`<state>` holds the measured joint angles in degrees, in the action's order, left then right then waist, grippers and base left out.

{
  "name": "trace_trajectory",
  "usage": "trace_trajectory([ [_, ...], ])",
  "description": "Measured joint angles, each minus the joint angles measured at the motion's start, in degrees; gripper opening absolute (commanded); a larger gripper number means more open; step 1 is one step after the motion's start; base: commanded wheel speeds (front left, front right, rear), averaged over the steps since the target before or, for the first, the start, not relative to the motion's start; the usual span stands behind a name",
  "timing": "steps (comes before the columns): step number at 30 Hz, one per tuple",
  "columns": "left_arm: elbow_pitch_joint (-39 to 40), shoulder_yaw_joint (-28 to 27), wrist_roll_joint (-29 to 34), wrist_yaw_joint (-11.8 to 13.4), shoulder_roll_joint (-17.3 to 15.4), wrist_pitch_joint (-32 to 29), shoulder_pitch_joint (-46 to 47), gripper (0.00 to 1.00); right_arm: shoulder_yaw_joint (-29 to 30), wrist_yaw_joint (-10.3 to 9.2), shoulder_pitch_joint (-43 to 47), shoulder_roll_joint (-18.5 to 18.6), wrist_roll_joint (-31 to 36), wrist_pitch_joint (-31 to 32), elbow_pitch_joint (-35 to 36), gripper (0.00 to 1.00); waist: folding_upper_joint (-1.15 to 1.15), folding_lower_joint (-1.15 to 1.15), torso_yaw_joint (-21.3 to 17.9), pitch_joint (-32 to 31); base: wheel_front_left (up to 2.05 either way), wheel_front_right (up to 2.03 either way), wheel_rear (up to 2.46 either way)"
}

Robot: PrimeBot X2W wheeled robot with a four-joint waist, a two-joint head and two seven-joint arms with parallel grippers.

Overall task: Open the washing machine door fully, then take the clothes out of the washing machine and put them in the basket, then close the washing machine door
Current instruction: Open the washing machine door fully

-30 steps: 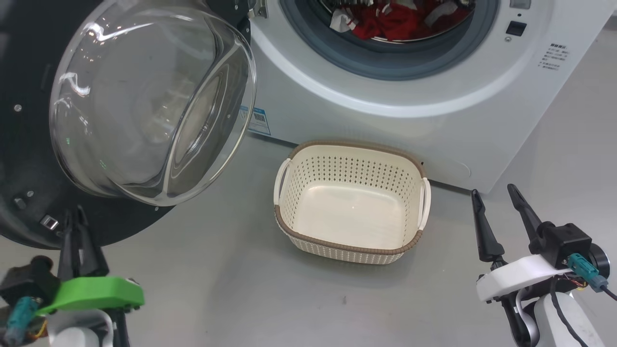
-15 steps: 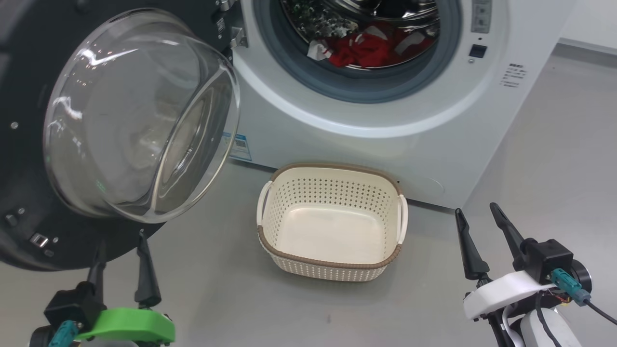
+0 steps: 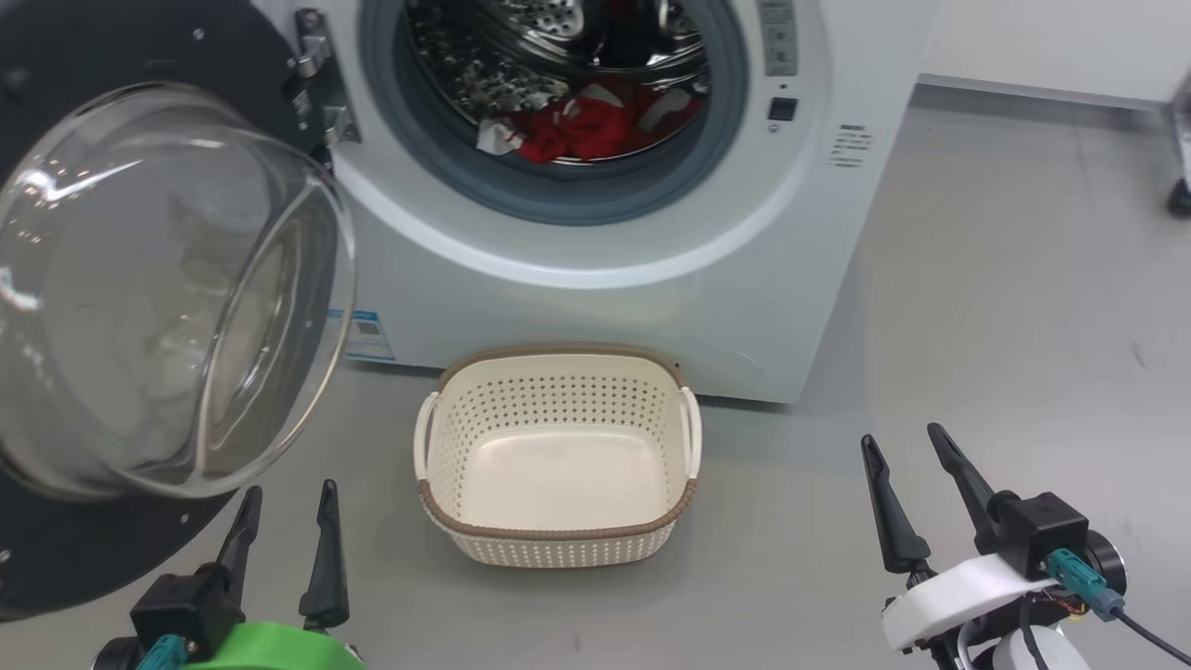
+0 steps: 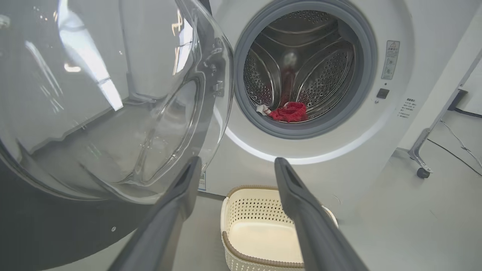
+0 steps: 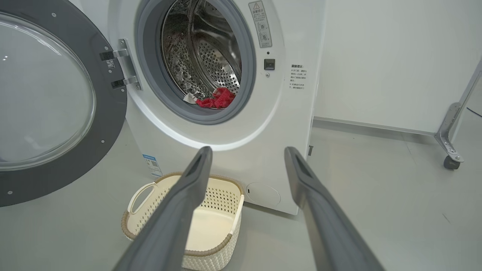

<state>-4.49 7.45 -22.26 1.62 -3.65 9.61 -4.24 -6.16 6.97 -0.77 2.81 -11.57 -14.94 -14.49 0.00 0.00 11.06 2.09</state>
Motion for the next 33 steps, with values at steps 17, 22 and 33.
trace_trajectory([
  [17,1.9,0.7,0.8,-0.2,-1.2,-2.0,-2.1,1.00,-0.5,-0.58,2.4,-0.2,-0.5,0.0,1.2,1.00,0.00,0.00,-10.1,-1.3,0.00,0.00,0.00],
  [22,2.3,1.2,0.8,-0.1,-1.2,-2.2,-2.2,1.00,-0.4,-0.63,2.5,-0.2,-0.6,0.0,1.4,1.00,0.00,0.00,-11.6,-1.2,0.00,0.00,0.00],
  [33,2.8,1.8,1.2,-0.1,-1.2,-3.0,-2.2,1.00,0.0,-1.15,2.7,-0.3,-1.2,0.0,2.1,1.00,0.00,0.00,-12.4,-0.9,0.00,0.00,0.00],
])
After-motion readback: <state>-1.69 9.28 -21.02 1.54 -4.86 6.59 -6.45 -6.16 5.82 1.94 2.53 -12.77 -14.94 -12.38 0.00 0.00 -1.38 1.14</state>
